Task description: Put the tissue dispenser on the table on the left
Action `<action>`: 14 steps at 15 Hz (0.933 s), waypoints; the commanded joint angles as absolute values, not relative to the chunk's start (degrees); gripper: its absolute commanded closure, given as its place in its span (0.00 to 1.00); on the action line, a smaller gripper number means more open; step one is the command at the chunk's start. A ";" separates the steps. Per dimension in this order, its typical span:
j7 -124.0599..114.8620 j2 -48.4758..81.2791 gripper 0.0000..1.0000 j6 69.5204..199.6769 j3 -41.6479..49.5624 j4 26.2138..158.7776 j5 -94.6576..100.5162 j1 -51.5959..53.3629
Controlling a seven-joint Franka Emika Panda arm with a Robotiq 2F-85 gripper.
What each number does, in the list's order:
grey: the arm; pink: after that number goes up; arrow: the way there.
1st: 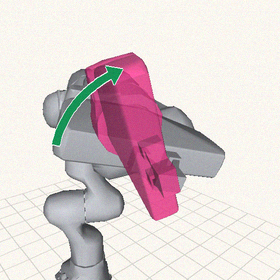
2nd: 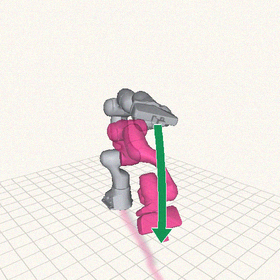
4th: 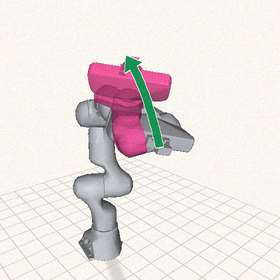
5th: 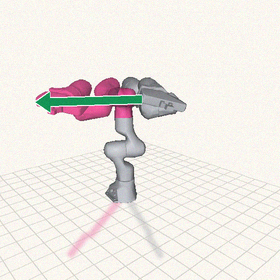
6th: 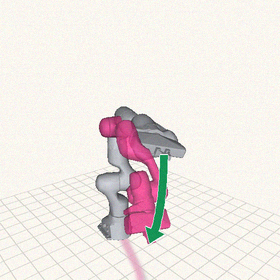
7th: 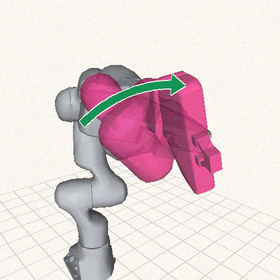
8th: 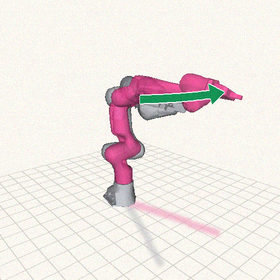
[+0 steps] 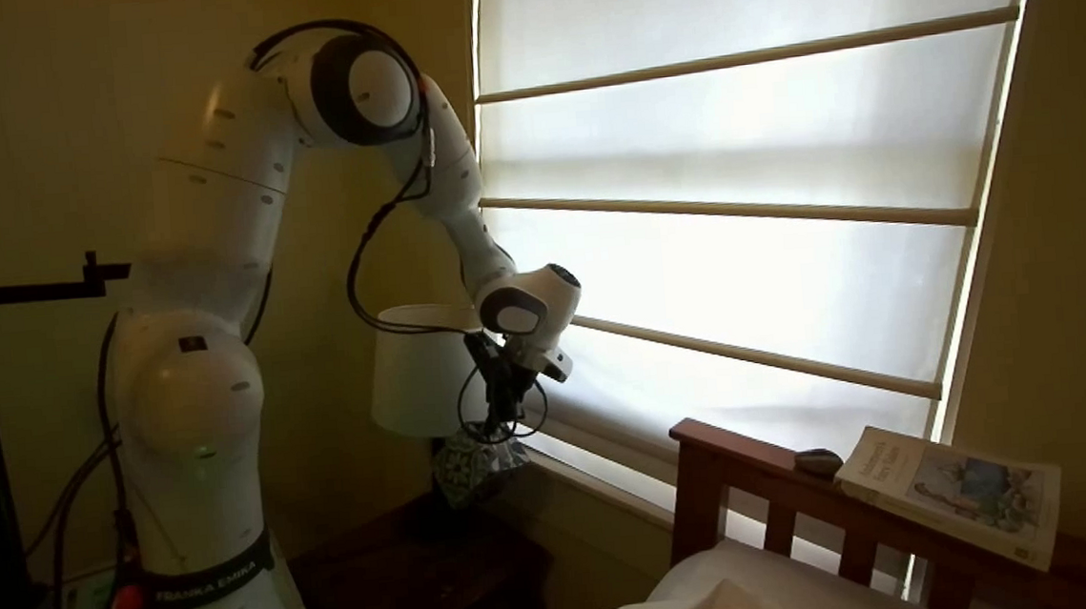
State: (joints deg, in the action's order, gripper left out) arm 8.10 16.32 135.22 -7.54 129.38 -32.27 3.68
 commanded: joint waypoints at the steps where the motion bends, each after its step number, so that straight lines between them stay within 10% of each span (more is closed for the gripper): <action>1: 4.92 22.09 0.99 137.96 -7.89 126.40 -33.75 2.95; 14: 5.78 26.88 0.97 143.49 -9.82 130.16 -43.80 -0.02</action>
State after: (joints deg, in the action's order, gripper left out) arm 5.72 26.92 143.69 -10.25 130.25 -43.65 -0.43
